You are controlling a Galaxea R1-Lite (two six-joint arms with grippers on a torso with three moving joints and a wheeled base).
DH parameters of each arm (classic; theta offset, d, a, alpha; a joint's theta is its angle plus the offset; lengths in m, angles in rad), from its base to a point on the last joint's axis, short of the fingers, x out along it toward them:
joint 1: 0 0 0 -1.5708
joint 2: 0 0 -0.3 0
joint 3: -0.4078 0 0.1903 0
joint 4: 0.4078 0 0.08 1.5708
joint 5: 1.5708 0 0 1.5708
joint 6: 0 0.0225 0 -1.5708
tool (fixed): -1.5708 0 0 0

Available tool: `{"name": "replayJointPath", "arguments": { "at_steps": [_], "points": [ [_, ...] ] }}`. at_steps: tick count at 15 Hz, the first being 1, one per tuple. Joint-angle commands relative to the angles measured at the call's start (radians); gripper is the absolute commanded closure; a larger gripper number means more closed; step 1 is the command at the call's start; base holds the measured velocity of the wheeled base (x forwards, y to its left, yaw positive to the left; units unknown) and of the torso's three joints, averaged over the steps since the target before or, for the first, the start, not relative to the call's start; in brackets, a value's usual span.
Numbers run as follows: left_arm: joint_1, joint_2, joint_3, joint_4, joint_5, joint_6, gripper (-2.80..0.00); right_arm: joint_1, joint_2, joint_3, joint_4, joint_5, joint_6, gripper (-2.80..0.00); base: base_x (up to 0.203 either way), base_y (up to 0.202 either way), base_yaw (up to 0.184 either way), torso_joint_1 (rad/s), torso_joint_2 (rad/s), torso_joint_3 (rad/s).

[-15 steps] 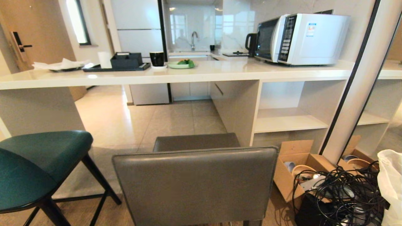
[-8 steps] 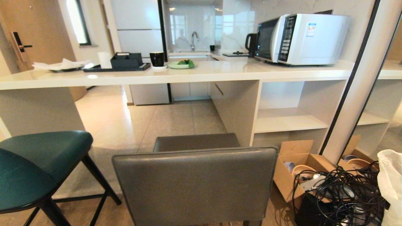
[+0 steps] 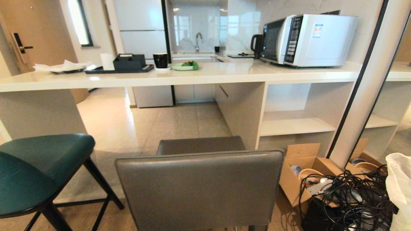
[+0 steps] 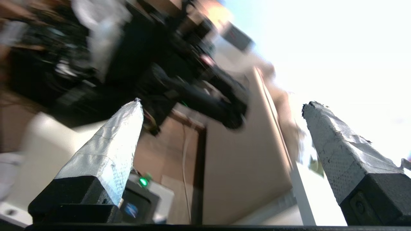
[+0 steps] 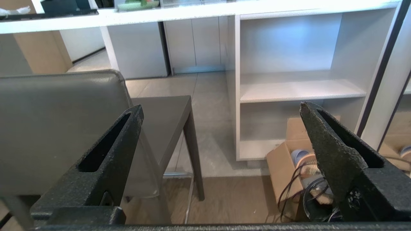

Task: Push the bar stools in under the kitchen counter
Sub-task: Push the blue chair back under the dining table

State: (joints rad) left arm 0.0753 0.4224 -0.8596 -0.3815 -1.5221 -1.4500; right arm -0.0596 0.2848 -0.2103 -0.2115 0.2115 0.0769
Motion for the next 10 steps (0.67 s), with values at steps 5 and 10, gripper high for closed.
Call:
{"name": "replayJointPath", "arguments": {
  "at_steps": [5,10],
  "points": [
    [-0.059,-0.289,0.208,-0.191,-0.008,-0.048,-2.8,0.0,-0.01,0.048,-0.003,0.017,-0.003,-2.8,0.0,0.0,0.0,0.0,0.0,0.0],
    [-0.067,-0.372,0.48,-0.557,-0.006,-0.05,-2.8,0.0,-0.01,0.096,-0.028,0.015,-0.004,-2.8,0.0,0.0,0.0,0.0,0.0,0.0]
  ]
}}
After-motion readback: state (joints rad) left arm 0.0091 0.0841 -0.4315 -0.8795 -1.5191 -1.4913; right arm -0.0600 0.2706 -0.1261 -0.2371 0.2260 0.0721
